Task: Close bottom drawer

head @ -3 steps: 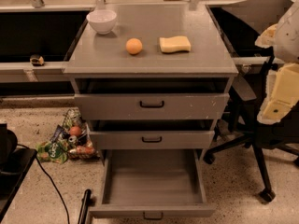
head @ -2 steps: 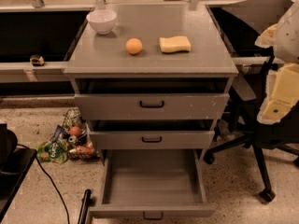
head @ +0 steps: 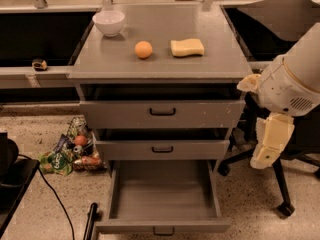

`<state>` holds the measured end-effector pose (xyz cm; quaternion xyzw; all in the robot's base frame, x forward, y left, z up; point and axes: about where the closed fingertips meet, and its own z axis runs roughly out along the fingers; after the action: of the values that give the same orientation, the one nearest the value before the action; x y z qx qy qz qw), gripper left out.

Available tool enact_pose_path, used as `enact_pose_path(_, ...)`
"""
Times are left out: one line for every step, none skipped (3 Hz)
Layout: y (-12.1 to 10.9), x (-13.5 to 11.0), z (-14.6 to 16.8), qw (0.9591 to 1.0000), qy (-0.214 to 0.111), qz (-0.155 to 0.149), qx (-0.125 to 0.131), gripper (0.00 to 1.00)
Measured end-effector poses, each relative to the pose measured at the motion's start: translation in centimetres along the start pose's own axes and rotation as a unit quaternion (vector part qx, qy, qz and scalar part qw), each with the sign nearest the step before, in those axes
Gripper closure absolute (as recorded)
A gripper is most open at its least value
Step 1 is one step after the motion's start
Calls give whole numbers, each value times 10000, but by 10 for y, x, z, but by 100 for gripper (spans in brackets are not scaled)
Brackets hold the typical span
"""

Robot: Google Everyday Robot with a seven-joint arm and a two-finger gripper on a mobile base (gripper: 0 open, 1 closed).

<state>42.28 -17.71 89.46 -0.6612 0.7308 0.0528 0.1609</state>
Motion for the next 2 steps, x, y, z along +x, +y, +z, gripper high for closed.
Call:
enact_pose_path(0, 0, 0, 10000, 0, 0, 0, 0)
enact_pose_path(9, -2, 34, 9994, -228, -117, -216, 0)
